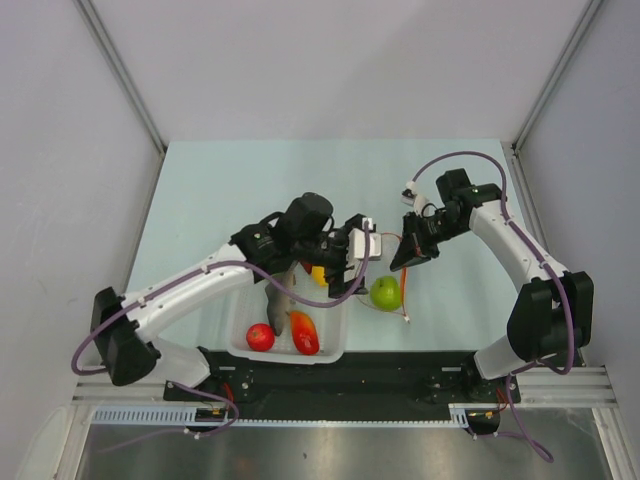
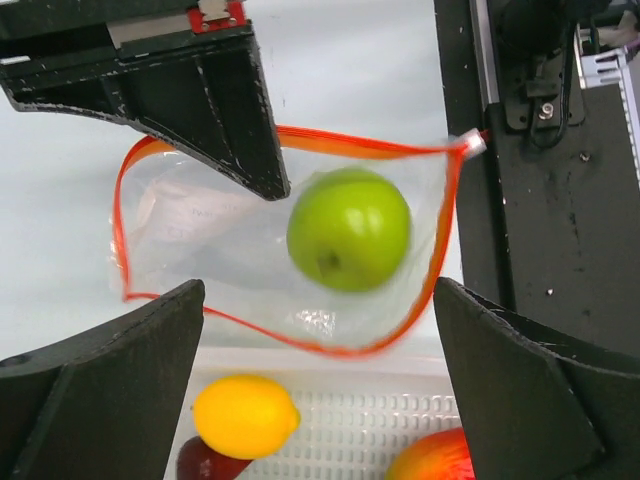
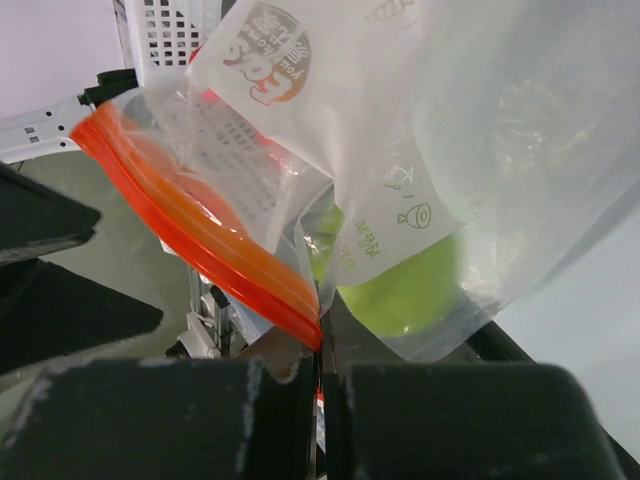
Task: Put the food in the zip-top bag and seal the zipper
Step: Place the fake fruit in the zipper food storage bag, then adjust the zipper food storage bag at the center of the board, then pick up the fake fruit from the bin, then place the fake fruit in the zipper food storage bag, then pick up the fake fruit from the bin, then place the fake fruit in the zipper food storage bag, then pick up the fake fish from the bin, then place the fake fish in the zipper food storage bag.
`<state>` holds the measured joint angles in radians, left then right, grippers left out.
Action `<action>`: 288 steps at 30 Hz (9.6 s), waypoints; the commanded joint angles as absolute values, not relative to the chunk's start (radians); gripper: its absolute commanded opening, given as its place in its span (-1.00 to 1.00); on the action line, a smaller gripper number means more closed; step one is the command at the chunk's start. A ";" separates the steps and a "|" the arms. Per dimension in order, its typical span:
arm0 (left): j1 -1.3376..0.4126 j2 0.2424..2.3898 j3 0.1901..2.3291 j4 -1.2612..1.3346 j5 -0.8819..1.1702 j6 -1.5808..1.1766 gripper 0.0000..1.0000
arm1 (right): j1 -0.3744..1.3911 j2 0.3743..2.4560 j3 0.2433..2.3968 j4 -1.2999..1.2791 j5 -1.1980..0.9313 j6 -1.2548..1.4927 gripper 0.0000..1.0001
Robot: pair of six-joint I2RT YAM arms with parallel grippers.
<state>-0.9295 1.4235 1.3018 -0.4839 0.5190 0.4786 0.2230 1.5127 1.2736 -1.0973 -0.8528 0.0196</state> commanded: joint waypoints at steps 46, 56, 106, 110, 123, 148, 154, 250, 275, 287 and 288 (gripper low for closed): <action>-1.062 1.362 1.276 -0.409 0.434 0.597 -1.00 | 0.189 1.454 1.584 -1.370 -0.672 -0.262 -1.00; -0.988 1.330 1.272 -0.465 0.525 0.557 -1.00 | 0.233 1.473 1.622 -1.307 -0.545 -0.236 -1.00; -0.646 1.605 0.965 -0.251 0.479 0.821 0.57 | 0.307 1.483 1.436 -1.091 -0.499 -0.044 -1.00; -0.627 1.502 0.937 -0.310 0.502 0.805 0.29 | 0.302 1.480 1.430 -1.097 -0.505 -0.048 -1.00; -0.649 1.293 1.262 -0.314 0.578 0.419 0.12 | 0.341 1.505 1.445 -1.081 -0.523 -0.040 -1.00; -0.451 1.344 1.384 -0.609 0.705 0.297 0.99 | 0.316 1.474 1.482 -1.108 -0.557 -0.095 -1.00; -0.422 1.321 1.220 -0.687 0.442 0.491 0.99 | 0.316 1.468 1.476 -1.103 -0.554 -0.100 -1.00; -0.528 1.624 1.048 -0.520 -0.130 -0.305 0.44 | 0.262 1.470 1.459 -1.127 -0.632 -0.152 -1.00; -0.621 1.333 1.327 -0.528 -0.089 -0.267 -1.00 | 0.258 1.483 1.465 -1.129 -0.729 -0.161 -1.00; -1.001 1.391 1.735 -0.349 -0.526 -0.147 -0.99 | 0.256 1.477 1.465 -1.115 -0.770 -0.137 -1.00; -1.024 1.396 1.718 -0.324 -0.560 -0.134 -0.99 | 0.258 1.476 1.463 -1.117 -0.772 -0.135 -1.00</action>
<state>-0.9192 1.3590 1.7016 -0.4286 -0.3416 -0.2111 0.2604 1.4956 1.4403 -1.1316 -0.7372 -0.1486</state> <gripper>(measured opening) 0.033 0.010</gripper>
